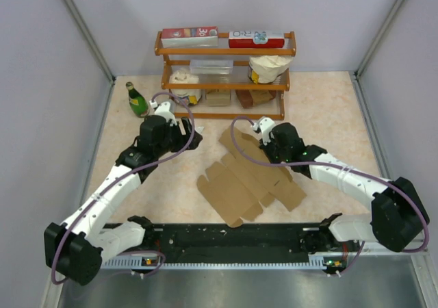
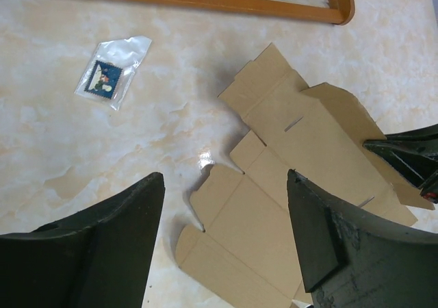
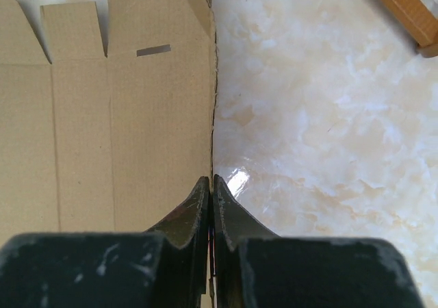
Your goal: Fold the paper box
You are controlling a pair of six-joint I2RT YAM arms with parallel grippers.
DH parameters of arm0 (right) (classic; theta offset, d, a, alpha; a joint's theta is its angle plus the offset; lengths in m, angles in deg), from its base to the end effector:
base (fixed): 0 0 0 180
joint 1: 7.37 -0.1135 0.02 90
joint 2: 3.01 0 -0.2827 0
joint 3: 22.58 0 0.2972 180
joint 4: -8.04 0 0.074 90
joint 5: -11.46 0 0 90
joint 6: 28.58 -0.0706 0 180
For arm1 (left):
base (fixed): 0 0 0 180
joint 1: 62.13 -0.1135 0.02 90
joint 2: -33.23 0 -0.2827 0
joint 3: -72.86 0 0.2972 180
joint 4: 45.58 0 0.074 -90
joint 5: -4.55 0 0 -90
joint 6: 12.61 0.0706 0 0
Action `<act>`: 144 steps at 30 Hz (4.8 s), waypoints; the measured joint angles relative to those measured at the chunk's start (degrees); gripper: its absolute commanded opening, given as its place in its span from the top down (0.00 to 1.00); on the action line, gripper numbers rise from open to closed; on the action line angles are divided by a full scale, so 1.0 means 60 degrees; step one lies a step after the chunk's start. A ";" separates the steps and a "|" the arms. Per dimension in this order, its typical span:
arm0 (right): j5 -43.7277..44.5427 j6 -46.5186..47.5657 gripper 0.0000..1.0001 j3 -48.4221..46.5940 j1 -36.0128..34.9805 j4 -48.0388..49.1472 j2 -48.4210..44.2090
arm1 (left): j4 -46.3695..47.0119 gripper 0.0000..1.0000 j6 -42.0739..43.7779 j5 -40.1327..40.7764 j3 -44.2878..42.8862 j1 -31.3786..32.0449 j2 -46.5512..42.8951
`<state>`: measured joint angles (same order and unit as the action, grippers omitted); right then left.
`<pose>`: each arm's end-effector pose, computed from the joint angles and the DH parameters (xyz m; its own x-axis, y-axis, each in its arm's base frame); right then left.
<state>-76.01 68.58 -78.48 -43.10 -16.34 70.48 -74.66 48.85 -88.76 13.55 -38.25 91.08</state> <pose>0.2701 0.1904 0.1981 -0.4692 -0.4909 -0.7340 -0.6201 0.7750 -0.1220 0.2678 -0.1230 0.2934 -0.5878 -0.2614 -0.7656 0.1936 0.8734 -0.4468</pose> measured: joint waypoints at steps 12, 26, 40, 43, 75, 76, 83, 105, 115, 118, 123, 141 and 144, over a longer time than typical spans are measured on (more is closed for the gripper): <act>0.0321 0.1235 1.00 -0.1446 -0.0302 -0.1217 -0.0076 | 0.0667 0.29 0.0102 -0.0951 -0.0127 -0.0160 0.0980; 0.0517 0.1996 1.00 -0.1530 -0.0419 -0.1563 -0.1027 | 0.1384 0.37 0.0131 -0.1825 -0.0069 -0.0266 0.1792; 0.0433 0.2889 1.00 -0.1716 -0.0954 -0.2080 -0.0495 | 0.1974 0.41 0.0135 -0.2339 0.0328 -0.0288 0.2277; 0.0484 0.2962 1.00 -0.1716 -0.1071 -0.2106 -0.0266 | 0.2124 0.42 0.0127 -0.2342 0.0517 -0.0288 0.2277; 0.0739 0.2947 1.00 -0.0441 -0.1089 -0.0729 -0.0193 | 0.3501 0.65 -0.0229 -0.2732 0.1115 -0.0313 0.3249; 0.0754 0.2947 1.00 -0.0441 -0.1089 -0.0725 -0.0208 | 0.3523 0.66 -0.0222 -0.2732 0.1115 -0.0331 0.3293; 0.0780 0.2947 1.00 -0.0433 -0.1089 -0.0718 -0.0477 | 0.3559 0.71 -0.0219 -0.2838 0.0849 -0.0444 0.4025; 0.0087 0.2550 1.00 -0.0433 -0.1089 -0.0747 -0.0557 | 0.6306 0.48 -0.1027 -0.5133 0.0823 -0.0273 0.3952; -0.0175 0.2379 1.00 -0.0437 -0.1089 -0.0820 -0.0703 | 0.6000 0.46 -0.1271 -0.4677 -0.0080 0.0062 0.4612; -0.0204 0.2357 1.00 -0.0437 -0.1089 -0.0845 -0.0739 | 0.5839 0.44 -0.1122 -0.4466 -0.0350 0.0226 0.4659; -0.0226 0.2302 1.00 -0.0444 -0.1089 -0.0991 -0.0758 | 0.5508 0.39 -0.0025 -0.4193 -0.0634 0.0659 0.4652; -0.0517 0.2091 1.00 -0.0448 -0.1089 -0.1173 -0.0812 | 0.3774 0.81 0.0863 -0.2699 -0.1413 0.1027 0.5322; -0.0514 0.2087 1.00 -0.0448 -0.1089 -0.1173 -0.0812 | 0.3588 0.90 0.0933 -0.2557 -0.1450 0.1293 0.5322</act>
<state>-79.09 81.11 -81.17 -49.63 -23.38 65.61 -53.13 54.45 -104.11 4.85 -30.49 123.01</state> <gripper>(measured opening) 0.008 0.170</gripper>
